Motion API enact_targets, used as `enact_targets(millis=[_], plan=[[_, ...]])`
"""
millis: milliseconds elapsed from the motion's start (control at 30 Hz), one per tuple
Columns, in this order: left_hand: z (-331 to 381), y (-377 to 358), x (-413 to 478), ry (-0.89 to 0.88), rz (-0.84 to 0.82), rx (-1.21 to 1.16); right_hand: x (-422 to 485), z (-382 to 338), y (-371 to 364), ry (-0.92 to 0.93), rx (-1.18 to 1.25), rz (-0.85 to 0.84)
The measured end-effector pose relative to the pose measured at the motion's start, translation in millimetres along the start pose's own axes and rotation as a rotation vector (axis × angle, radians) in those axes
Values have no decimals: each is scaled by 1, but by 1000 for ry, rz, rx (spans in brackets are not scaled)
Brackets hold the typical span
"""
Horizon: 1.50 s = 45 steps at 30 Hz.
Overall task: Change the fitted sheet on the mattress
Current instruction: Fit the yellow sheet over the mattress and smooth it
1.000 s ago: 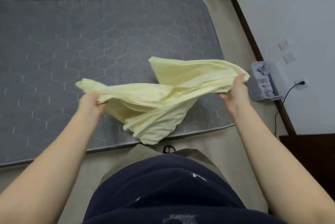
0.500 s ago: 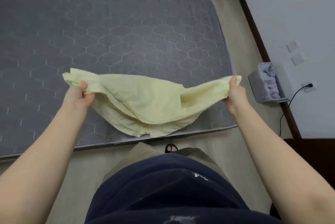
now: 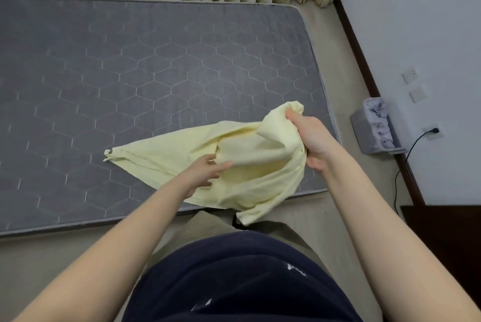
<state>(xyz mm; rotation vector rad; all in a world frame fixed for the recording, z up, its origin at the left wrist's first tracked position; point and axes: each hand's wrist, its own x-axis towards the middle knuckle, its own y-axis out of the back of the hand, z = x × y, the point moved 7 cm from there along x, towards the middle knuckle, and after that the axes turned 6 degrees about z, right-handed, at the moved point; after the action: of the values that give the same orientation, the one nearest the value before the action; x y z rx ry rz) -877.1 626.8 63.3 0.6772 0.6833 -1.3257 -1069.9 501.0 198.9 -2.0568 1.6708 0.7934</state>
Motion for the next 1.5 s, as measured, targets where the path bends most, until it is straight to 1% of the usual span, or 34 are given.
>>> enact_targets(millis=[67,100,167,233,300,367,400,500,533,600,667,767,833,900,967,1033,1100,1133,1167,1200,1233,1267,1300,1333,1400,1467,1500], plan=[[18,-18,5,-164,27,56,-6,1,-3,-23,-101,-63],[28,-22,9,-265,64,148,-9,2,-5,-40,-153,-112],[44,-30,15,-428,101,416,-17,8,-10,-91,-210,-233],[51,-32,21,-500,114,677,-24,12,-13,-146,-194,-343],[49,-32,28,-489,100,818,-29,13,-13,-182,-147,-425],[47,-36,27,-489,45,831,-33,13,-12,-195,-106,-479],[48,-41,24,-530,1,817,-34,13,-12,-196,-93,-491],[62,-73,3,-800,-164,798,-32,16,-7,-186,-78,-448],[67,-85,-5,-865,-226,752,-31,17,-5,-179,-81,-425],[77,-105,-17,-901,-332,606,-29,18,-1,-165,-81,-389],[84,-114,-23,-872,-369,544,-30,17,2,-142,-90,-379],[93,-104,-17,-802,-256,667,-29,12,14,-104,-57,-381],[102,-87,-16,-770,-173,657,-24,6,29,-55,-46,-327],[111,-63,-16,-789,-54,619,-19,-2,43,76,-158,-281],[123,-34,-16,-793,148,702,-20,-4,49,172,-285,-303],[133,-8,-18,-771,335,735,-19,5,45,182,-508,-333],[143,7,-27,-791,426,682,-2,19,40,245,-883,-274],[147,10,-32,-813,436,662,11,24,38,265,-1071,-200],[150,12,-38,-836,438,652,22,26,39,273,-1226,-80],[151,14,-43,-852,446,645,33,26,43,265,-1311,60],[153,18,-47,-861,464,633,40,27,45,261,-1321,163],[155,23,-51,-867,494,616,46,30,46,267,-1286,213],[158,30,-55,-876,529,598,51,34,43,284,-1251,193],[162,37,-60,-888,559,584,53,40,37,302,-1206,134],[173,46,-73,-938,584,545,54,55,24,310,-1037,14],[186,55,-88,-1009,593,484,53,69,14,285,-838,-43],[192,60,-97,-1048,612,447,54,75,9,278,-782,-55]])
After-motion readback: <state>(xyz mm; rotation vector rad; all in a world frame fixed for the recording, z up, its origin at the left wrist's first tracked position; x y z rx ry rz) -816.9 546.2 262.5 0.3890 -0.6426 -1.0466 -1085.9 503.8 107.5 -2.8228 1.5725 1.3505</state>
